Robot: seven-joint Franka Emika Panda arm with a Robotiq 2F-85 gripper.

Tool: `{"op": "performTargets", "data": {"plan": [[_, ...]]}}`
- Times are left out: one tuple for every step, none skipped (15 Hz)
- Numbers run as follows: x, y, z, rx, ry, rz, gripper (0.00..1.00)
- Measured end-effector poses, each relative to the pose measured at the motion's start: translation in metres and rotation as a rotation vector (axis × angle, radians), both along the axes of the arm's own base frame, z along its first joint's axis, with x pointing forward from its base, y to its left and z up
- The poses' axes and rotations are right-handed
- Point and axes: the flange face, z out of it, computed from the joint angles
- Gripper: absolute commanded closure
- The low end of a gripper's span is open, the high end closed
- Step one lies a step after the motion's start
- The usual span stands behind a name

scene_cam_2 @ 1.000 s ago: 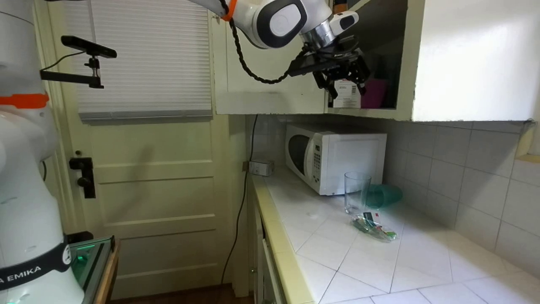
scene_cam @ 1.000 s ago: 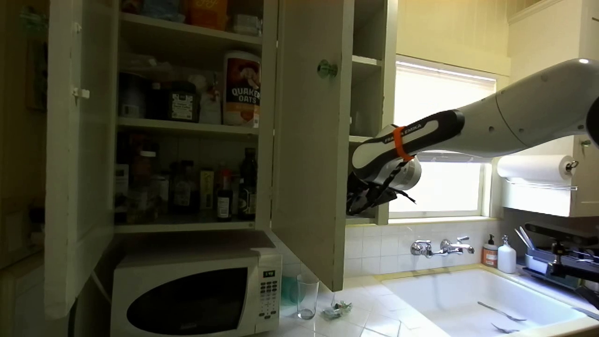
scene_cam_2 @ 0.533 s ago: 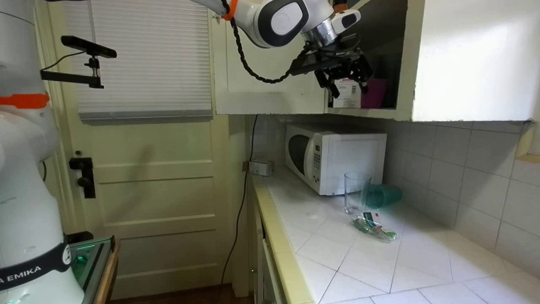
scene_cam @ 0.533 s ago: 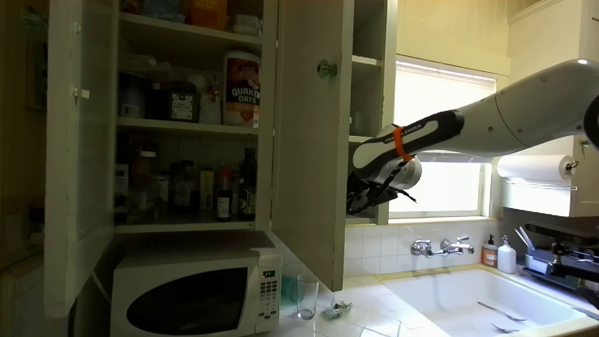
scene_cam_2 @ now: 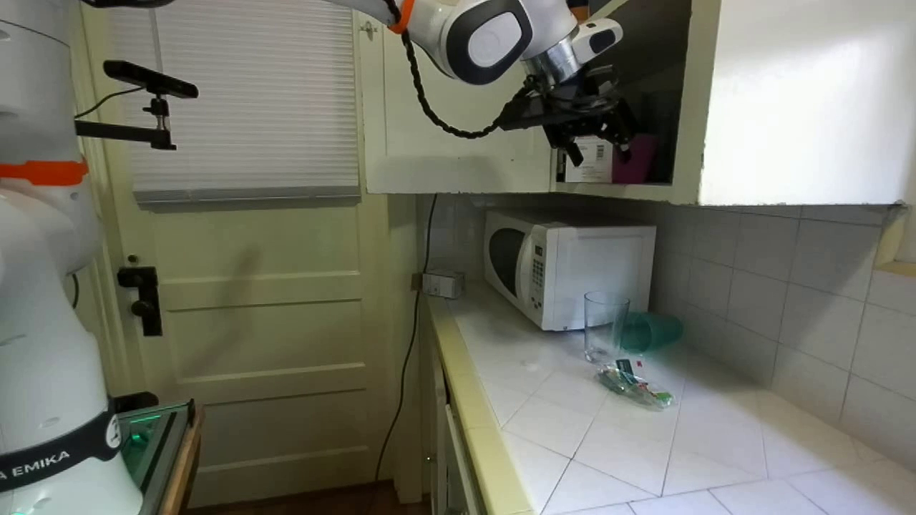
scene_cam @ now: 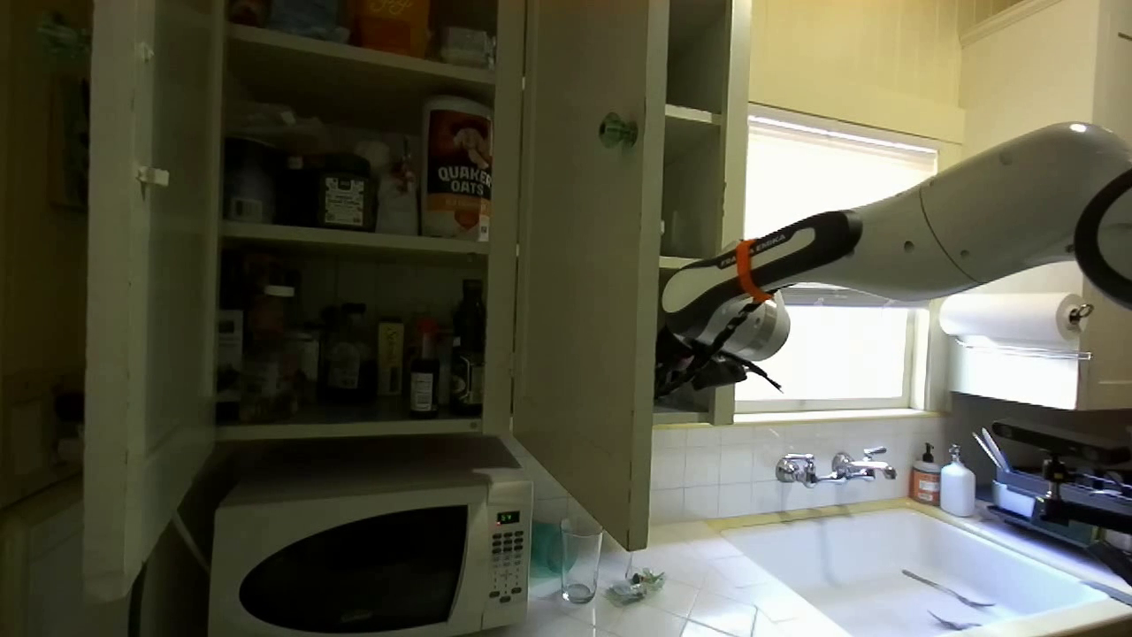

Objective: Move the pink cup to the shelf above it

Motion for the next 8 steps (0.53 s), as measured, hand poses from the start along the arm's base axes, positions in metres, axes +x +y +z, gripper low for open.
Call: {"op": "performTargets", "data": {"plan": [[0.004, -0.001, -0.002, 0.015, -0.001, 0.001, 0.0], [0.008, -0.002, -0.004, 0.028, -0.005, 0.002, 0.0], [0.012, -0.002, -0.005, 0.04, -0.009, 0.004, 0.0], [0.016, -0.003, -0.006, 0.05, -0.015, 0.004, 0.0], [0.021, -0.003, -0.005, 0.061, -0.022, 0.003, 0.0], [0.026, -0.004, -0.005, 0.069, -0.028, 0.0, 0.0], [0.03, -0.004, -0.004, 0.076, -0.035, 0.0, 0.0], [0.035, -0.004, -0.004, 0.083, -0.043, 0.003, 0.0]]}}
